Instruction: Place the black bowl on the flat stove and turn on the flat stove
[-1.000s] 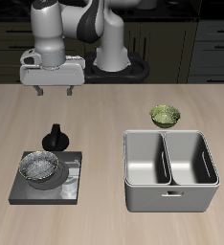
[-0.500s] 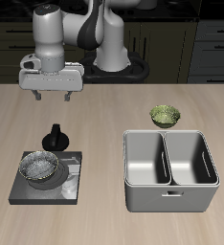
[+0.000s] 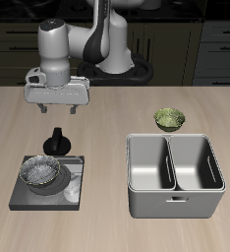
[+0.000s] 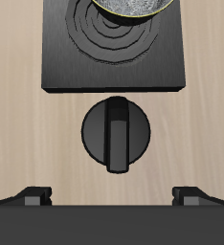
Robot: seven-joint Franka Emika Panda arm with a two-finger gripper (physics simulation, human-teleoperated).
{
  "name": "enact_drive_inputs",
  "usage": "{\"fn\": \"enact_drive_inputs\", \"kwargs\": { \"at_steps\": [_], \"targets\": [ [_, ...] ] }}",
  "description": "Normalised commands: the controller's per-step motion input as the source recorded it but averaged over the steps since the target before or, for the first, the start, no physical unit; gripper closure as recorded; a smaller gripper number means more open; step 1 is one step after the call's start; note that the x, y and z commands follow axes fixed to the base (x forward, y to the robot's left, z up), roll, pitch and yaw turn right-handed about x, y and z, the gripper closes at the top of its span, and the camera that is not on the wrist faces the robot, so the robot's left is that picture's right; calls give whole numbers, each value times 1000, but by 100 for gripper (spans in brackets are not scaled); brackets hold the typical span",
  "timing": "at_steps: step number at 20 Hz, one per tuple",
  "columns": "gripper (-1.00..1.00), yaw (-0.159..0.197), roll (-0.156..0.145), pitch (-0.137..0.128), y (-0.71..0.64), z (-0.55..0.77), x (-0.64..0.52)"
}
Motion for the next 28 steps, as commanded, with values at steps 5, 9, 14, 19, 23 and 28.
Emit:
{"fn": "enact_drive_inputs", "kwargs": {
  "at_steps": [5,9,14,19,23,28],
  "targets": [
    [-100,-20,-11,16,-48,-210,73],
    [-100,-15,-24,22,-77,-229,91],
    [-100,-22,-4,28,11,-185,50],
    [-100,-26,33,44,94,-225,-19],
    [-100,-26,5,15,18,-117,-32],
    [-100,-22,-7,27,-31,-170,-12]
  ]
}}
